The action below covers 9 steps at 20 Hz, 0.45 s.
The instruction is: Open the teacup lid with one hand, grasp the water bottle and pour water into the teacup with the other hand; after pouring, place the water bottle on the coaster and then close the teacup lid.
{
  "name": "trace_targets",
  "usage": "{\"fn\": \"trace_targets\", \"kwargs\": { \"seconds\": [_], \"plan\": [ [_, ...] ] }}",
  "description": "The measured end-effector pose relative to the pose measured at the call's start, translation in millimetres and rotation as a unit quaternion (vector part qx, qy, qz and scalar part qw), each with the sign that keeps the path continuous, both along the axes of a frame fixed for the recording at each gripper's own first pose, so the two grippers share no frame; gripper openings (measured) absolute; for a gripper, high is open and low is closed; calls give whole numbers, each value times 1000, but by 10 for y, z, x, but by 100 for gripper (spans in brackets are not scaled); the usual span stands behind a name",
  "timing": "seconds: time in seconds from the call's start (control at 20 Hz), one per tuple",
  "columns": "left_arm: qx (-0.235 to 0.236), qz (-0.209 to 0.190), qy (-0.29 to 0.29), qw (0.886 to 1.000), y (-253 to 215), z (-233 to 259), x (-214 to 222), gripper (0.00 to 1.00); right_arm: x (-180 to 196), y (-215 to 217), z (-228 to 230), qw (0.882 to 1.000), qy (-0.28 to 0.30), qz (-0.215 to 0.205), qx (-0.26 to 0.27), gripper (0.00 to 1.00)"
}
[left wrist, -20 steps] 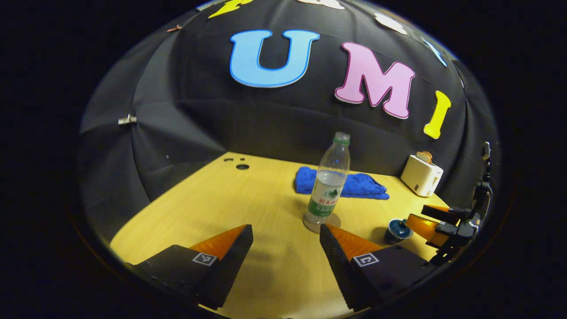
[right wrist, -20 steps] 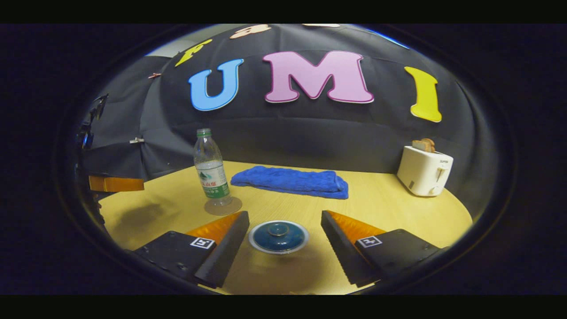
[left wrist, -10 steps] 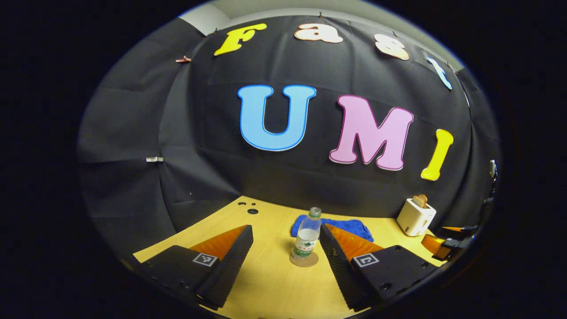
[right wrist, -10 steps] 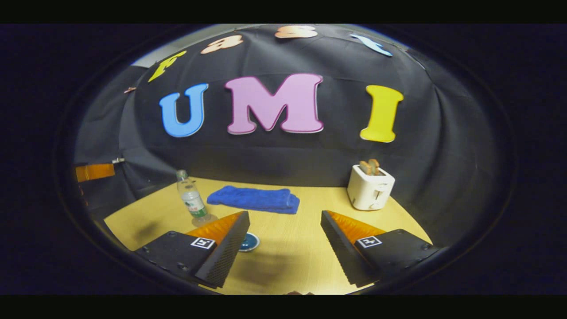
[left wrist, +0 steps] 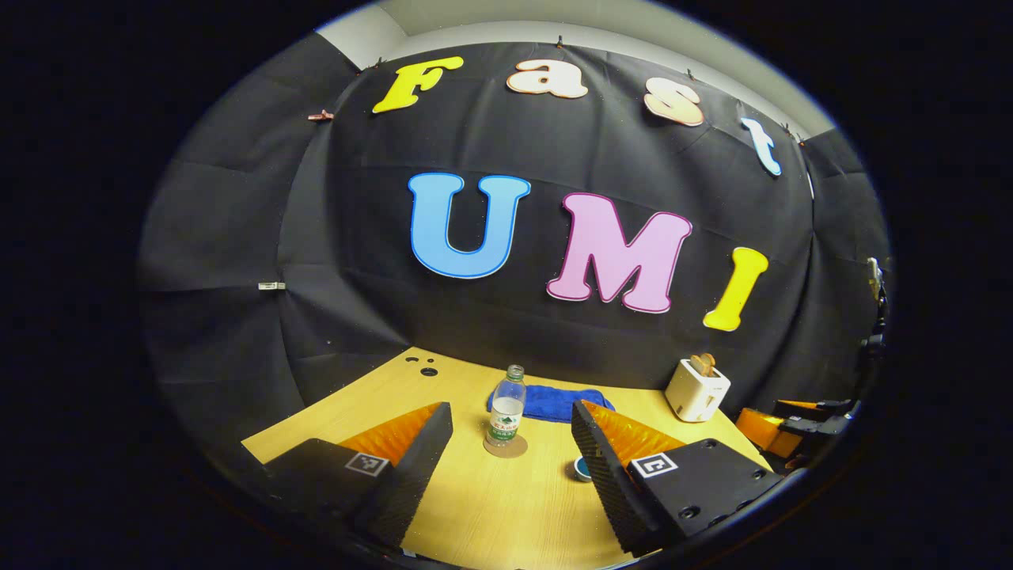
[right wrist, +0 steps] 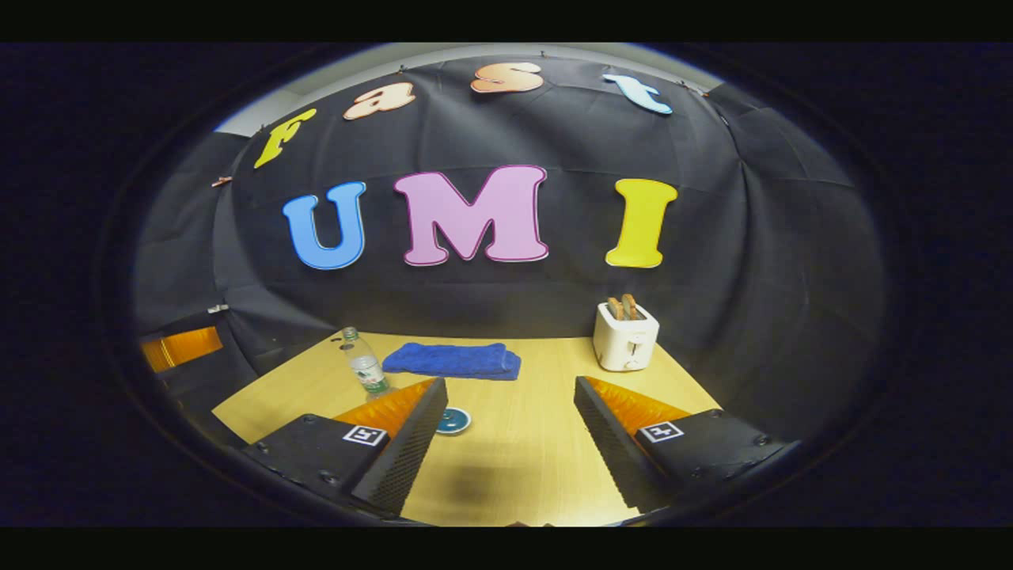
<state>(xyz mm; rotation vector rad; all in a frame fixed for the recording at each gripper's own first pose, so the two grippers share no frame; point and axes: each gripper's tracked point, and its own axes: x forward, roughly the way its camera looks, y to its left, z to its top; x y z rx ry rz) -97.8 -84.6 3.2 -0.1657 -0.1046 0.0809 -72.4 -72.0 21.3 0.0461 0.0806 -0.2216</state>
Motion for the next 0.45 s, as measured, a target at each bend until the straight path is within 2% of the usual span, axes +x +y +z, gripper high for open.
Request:
{"fn": "trace_targets", "kwargs": {
  "seconds": [0.45],
  "plan": [
    [7,7,-29,1000,103,-32,-478,95,-145,686,179,998,-25,54,-23,99]
  ]
}}
